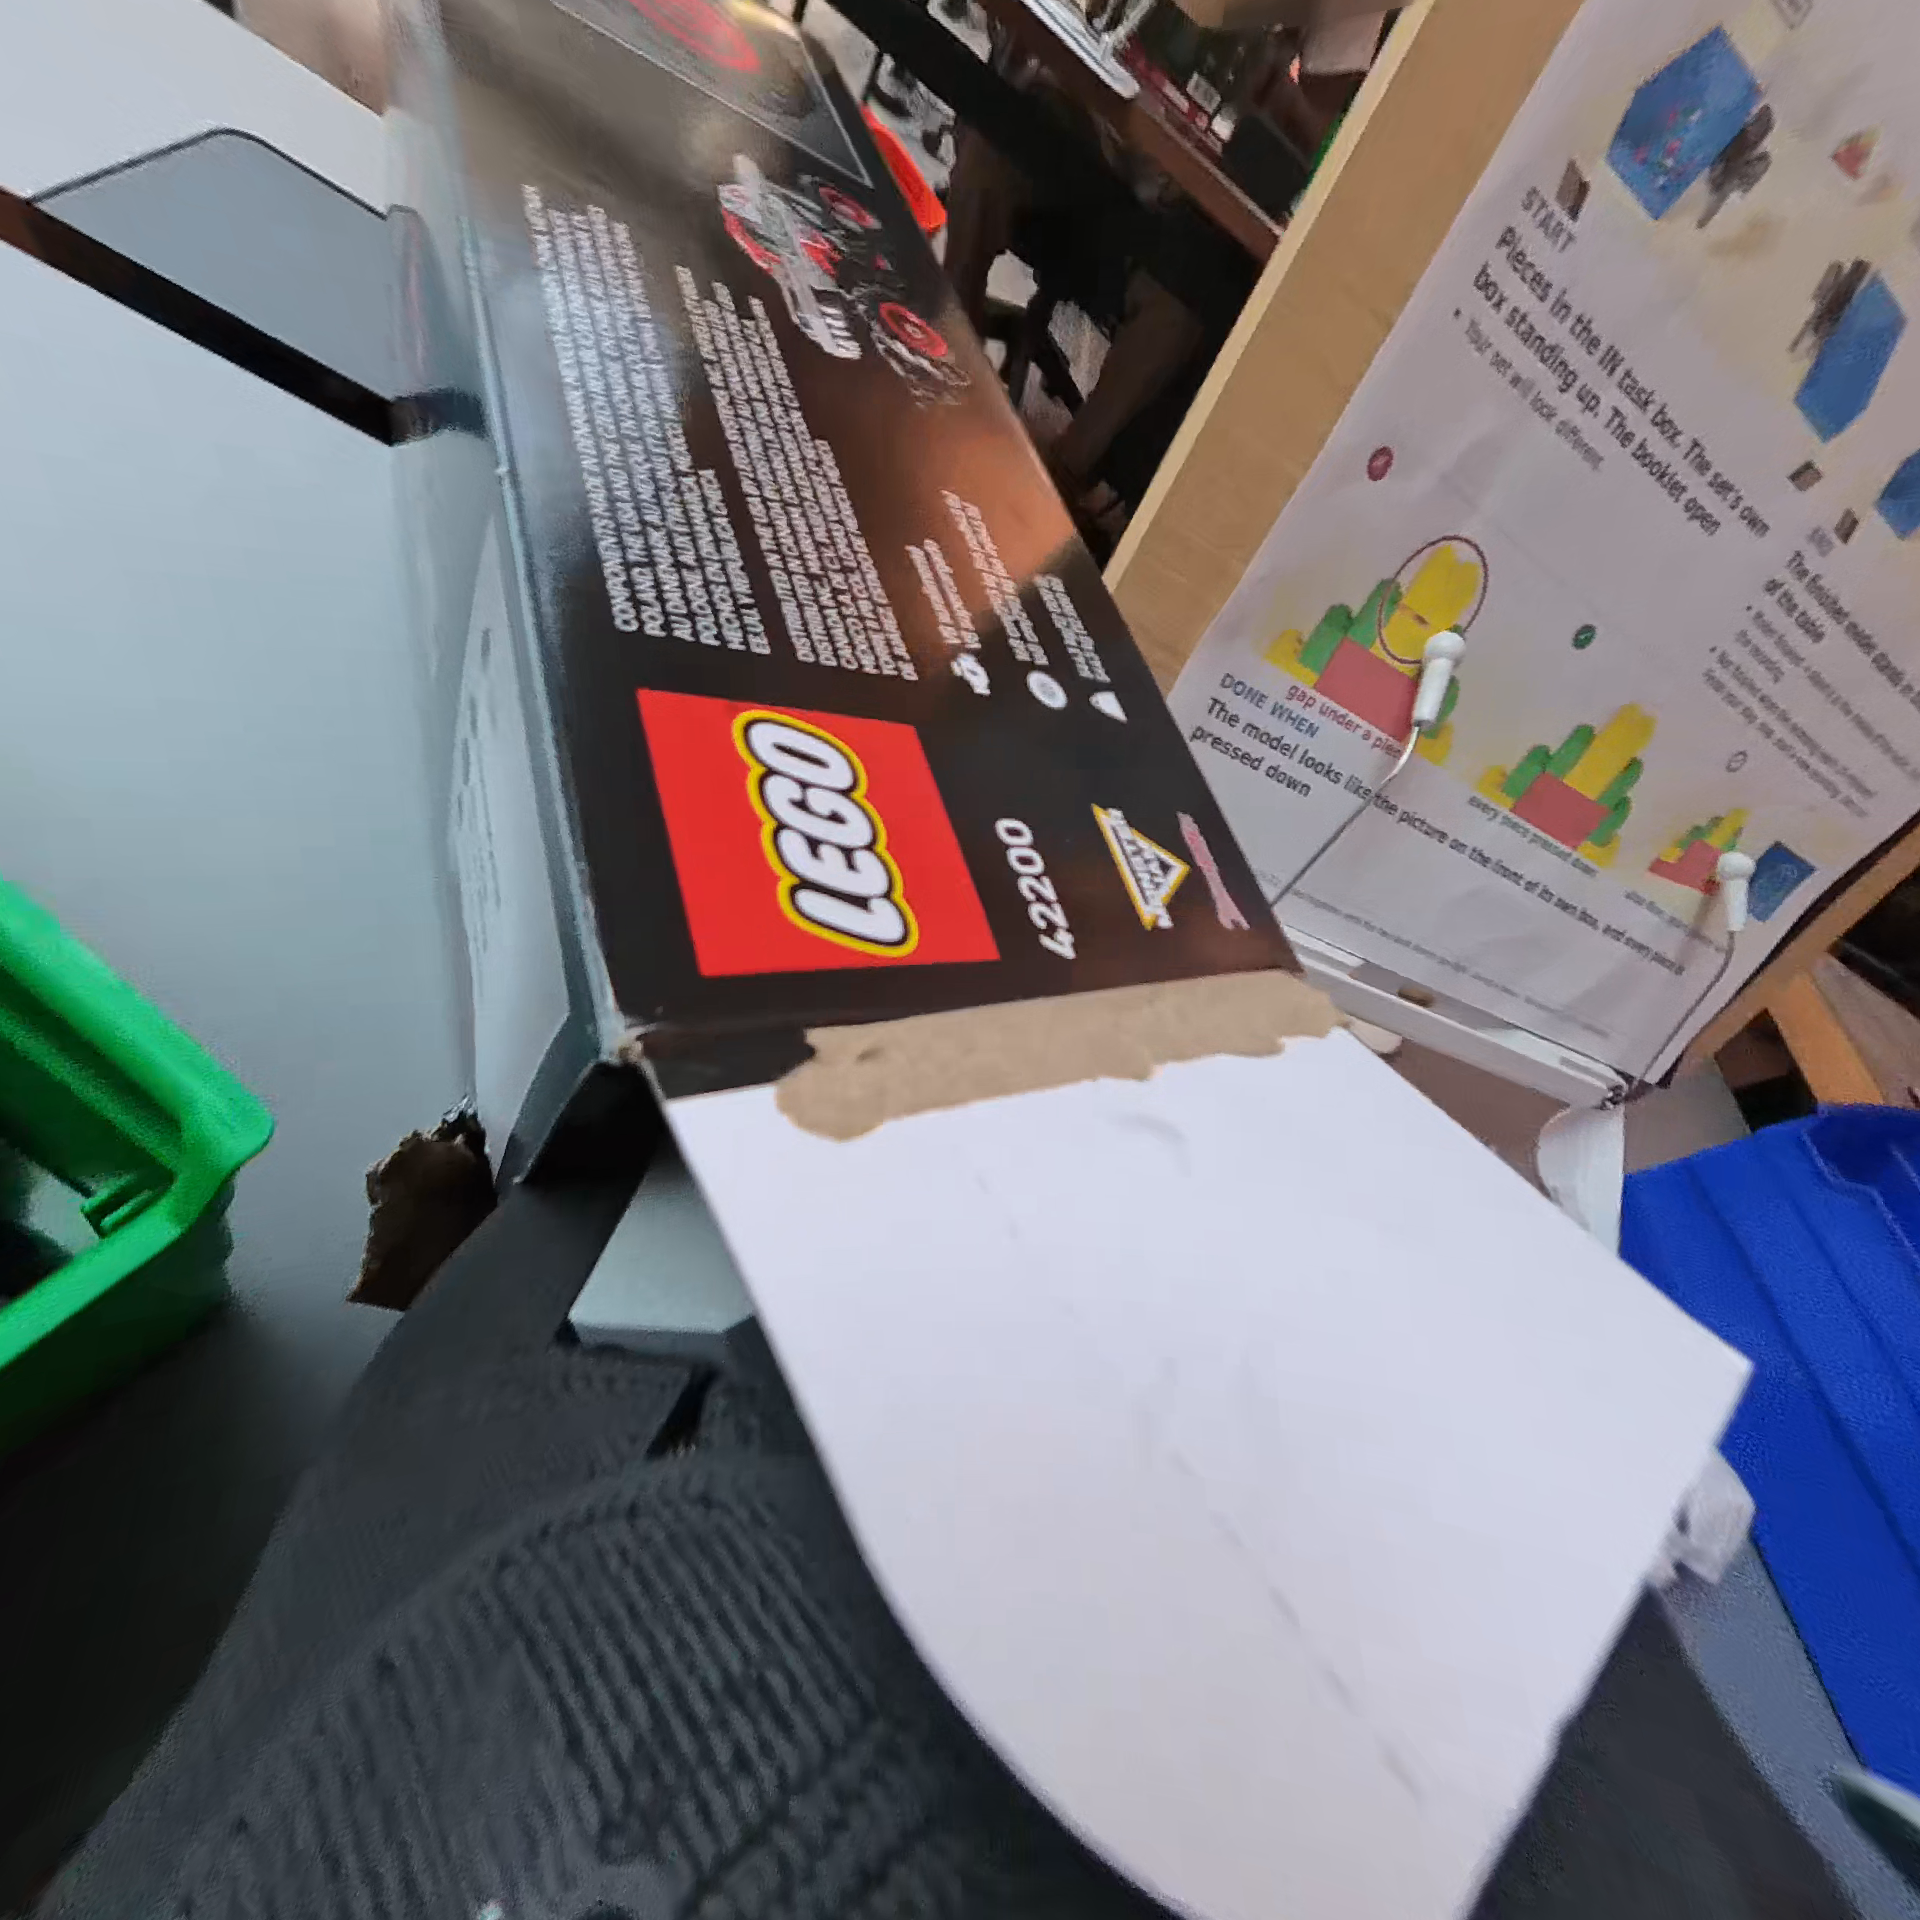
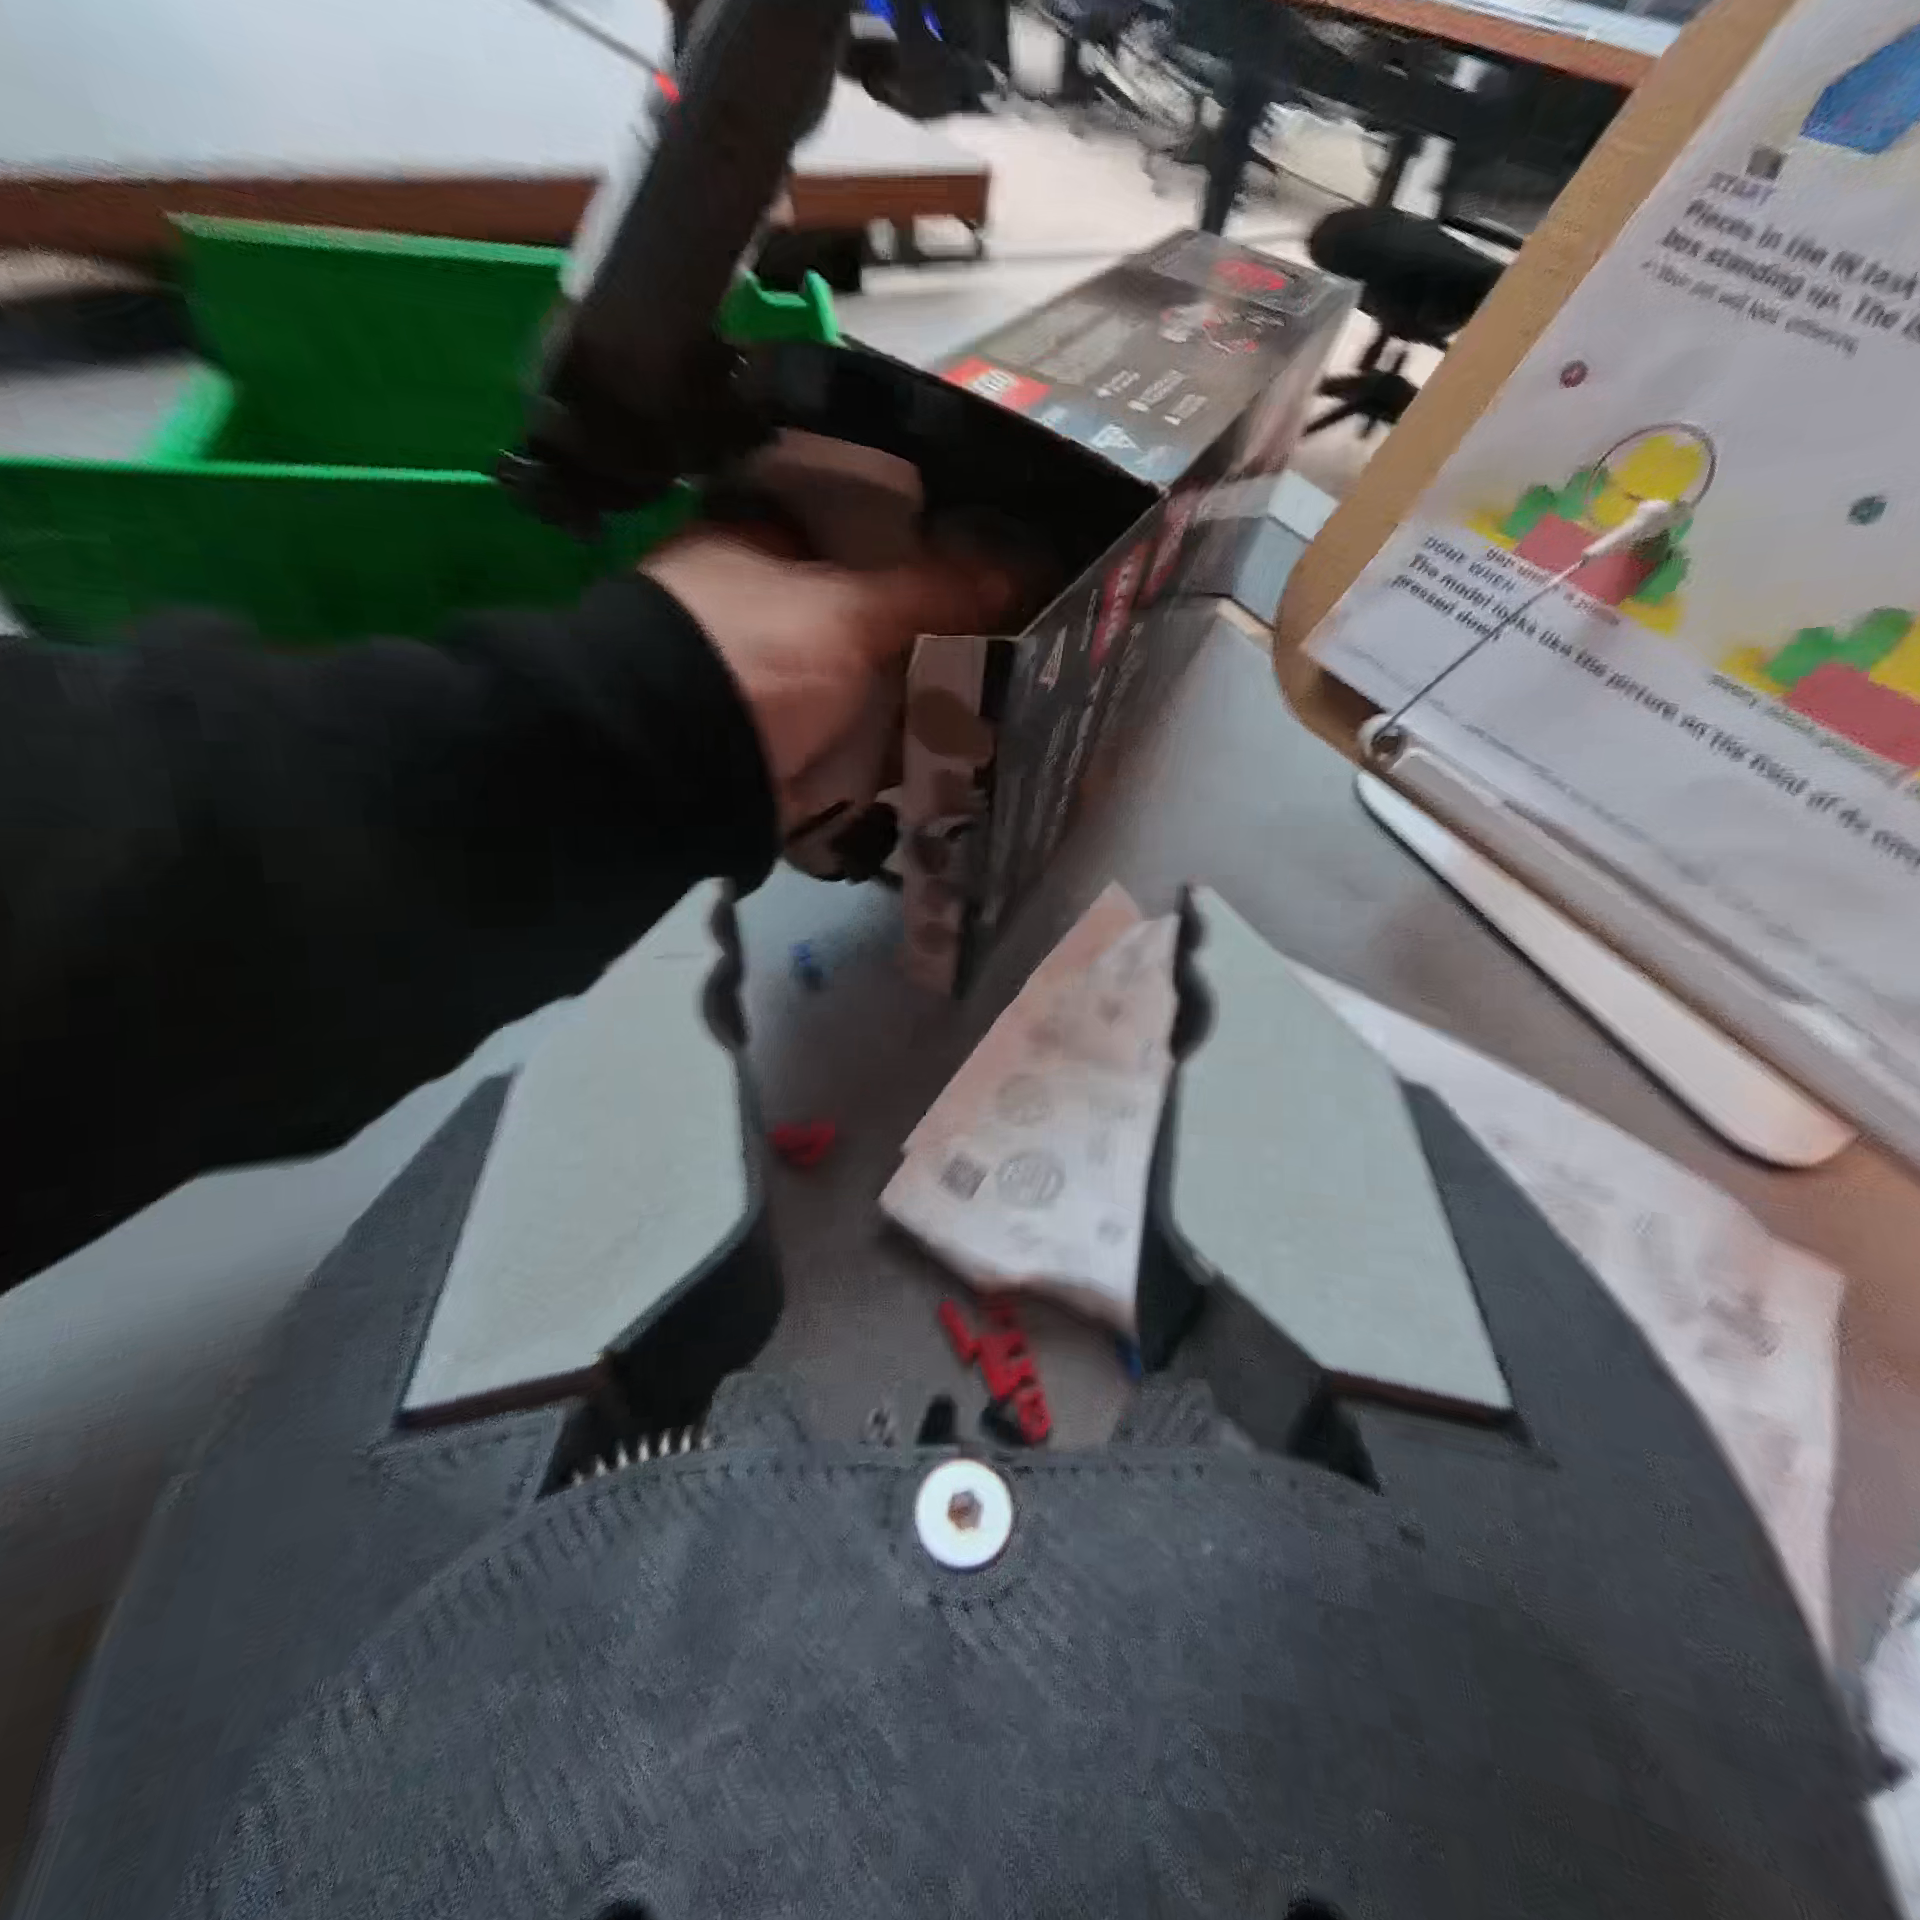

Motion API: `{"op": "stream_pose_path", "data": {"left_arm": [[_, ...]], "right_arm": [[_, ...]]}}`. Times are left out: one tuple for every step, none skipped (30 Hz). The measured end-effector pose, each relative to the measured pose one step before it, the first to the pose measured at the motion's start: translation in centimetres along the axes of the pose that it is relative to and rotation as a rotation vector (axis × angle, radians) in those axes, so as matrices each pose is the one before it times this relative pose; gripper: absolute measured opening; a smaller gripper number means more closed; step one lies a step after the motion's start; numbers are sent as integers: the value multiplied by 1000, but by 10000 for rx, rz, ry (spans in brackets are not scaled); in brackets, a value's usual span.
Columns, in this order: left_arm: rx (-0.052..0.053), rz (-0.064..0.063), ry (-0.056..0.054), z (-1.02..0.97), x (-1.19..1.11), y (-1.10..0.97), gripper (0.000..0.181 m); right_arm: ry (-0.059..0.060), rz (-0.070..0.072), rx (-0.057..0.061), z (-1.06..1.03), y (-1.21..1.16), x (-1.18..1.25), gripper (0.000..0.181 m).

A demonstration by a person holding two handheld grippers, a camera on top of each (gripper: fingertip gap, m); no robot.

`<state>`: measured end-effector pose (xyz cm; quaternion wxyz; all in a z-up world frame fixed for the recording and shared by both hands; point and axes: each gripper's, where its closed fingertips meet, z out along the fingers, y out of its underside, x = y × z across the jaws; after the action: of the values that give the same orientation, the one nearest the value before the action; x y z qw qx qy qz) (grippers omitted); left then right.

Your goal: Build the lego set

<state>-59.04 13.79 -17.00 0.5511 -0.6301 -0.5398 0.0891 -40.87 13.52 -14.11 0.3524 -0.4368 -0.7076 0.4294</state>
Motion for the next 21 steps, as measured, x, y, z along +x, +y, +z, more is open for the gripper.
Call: {"op": "stream_pose_path", "data": {"left_arm": [[-146, 93, 32, -32, 81, -21, 135], [-57, 72, 8, -103, -42, -94, 143], [-59, 23, 92, -96, 18, 1, 151], [-168, -10, 255, 41, 216, 242, 147], [-389, 27, 355, 169, 314, 582, 148], [-312, 82, 69, 29, -115, 526, 148], [-95, 133, 100, -129, -1, 296, 149], [-83, 120, 38, -222, 11, 261, 150], [-52, 76, 115, -250, 200, 212, 151], [-49, -4, 120, -327, 217, 223, 150], [-21, -90, 75, -421, 180, 159, 76], [-12, -96, 46, -438, 171, 139, 0], [-61, -113, -22, -429, 143, 233, 0], [-15, -28, 53, -424, 327, 178, 0], [29, 83, 74, -422, 452, 173, 0], [61, 133, 1, -416, 364, 165, 0], [19, 111, -26, -399, 306, 255, 0], [0, -21, -21, -515, 236, 313, 0], [128, -78, 5, -664, 189, 200, 0], [146, -78, -7, -632, 97, 354, 0], [75, -151, 124, -536, 254, 561, 0]], "right_arm": [[80, -196, -352, 1666, 50, -89, 82], [135, 9, -405, 1585, 317, 181, 79], [157, 128, -445, 1447, 496, 312, 71], [-104, 117, -409, 1241, 526, -70, 71], [-224, 122, -236, 975, 336, -194, 69], [-50, 164, -32, 683, 118, 150, 59], [92, 146, 50, 465, 51, 407, 47], [-2, 111, 65, 322, 48, 231, 39], [-39, 81, 75, 217, 15, 145, 30], [146, 38, 62, 89, -4, 393, 29], [213, 30, 32, 18, -4, 468, 27], [95, 66, 22, 31, -11, 275, 26], [62, 86, -4, 29, 3, 212, 25], [61, 74, -52, 11, 23, 200, 24], [-30, 88, -89, -5, 18, 44, 24], [-58, 92, -98, -33, 4, -18, 24], [35, 66, -58, -73, -22, 131, 23], [48, 72, 4, -95, -90, 157, 23], [-5, 102, 1, -65, -69, 117, 23], [14, 137, -48, -49, -8, 181, 23], [29, 158, -54, -28, 5, 199, 23]]}}
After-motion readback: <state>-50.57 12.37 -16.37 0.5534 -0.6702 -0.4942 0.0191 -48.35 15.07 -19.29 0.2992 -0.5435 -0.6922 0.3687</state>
